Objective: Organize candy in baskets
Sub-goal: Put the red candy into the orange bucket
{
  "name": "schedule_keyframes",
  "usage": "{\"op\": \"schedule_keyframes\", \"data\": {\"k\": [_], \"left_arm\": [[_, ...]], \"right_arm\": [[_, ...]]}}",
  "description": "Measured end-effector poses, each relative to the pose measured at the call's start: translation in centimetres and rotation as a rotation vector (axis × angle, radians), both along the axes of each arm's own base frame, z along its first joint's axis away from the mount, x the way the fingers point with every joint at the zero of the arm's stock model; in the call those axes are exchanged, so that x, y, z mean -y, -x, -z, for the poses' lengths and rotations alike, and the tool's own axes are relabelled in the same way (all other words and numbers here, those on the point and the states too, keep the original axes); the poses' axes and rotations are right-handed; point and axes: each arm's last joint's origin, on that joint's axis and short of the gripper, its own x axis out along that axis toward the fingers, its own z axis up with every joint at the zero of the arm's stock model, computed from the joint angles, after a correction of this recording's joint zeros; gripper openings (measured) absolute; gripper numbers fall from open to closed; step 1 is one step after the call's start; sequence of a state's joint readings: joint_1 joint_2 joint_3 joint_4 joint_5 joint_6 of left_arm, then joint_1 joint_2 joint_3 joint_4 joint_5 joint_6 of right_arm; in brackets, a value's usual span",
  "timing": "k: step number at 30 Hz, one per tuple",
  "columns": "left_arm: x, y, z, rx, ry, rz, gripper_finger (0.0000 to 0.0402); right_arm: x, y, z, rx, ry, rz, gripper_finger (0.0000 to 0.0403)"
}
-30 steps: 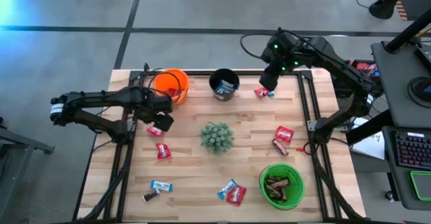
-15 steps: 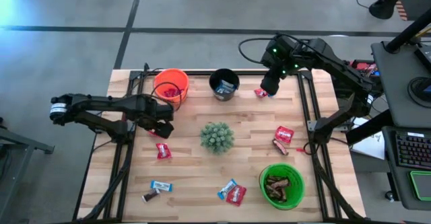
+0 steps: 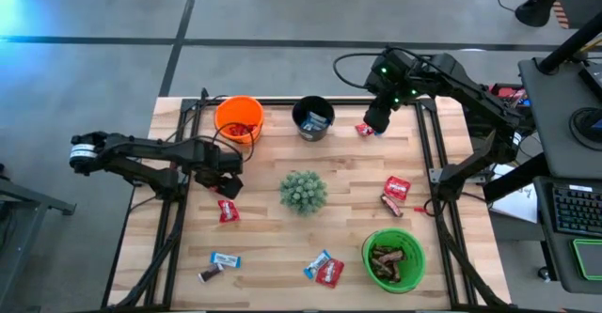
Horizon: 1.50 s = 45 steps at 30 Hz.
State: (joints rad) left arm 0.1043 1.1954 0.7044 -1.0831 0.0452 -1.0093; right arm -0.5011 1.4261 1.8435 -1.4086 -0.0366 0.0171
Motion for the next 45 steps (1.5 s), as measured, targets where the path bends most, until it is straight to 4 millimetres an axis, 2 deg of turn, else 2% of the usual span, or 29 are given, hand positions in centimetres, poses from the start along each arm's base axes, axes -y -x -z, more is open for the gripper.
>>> {"op": "schedule_keyframes", "data": {"k": [18, 31, 45], "left_arm": [[-0.1, 0.6, 2.1, -0.002, -0.047, 0.031, 0.0174], [-0.5, 0.7, 2.3, -0.004, -0.089, 0.09, 0.0174], [-0.7, 1.1, 3.7, 0.014, -0.092, 0.073, 0.0174]], "right_arm": [[-0.1, -0.1, 0.0, 0.026, -0.052, 0.001, 0.0137], [-0.3, -0.2, 0.0, 0.027, -0.055, 0.003, 0.0136], [-0.3, -0.2, 0.0, 0.027, -0.055, 0.002, 0.0135]]}}
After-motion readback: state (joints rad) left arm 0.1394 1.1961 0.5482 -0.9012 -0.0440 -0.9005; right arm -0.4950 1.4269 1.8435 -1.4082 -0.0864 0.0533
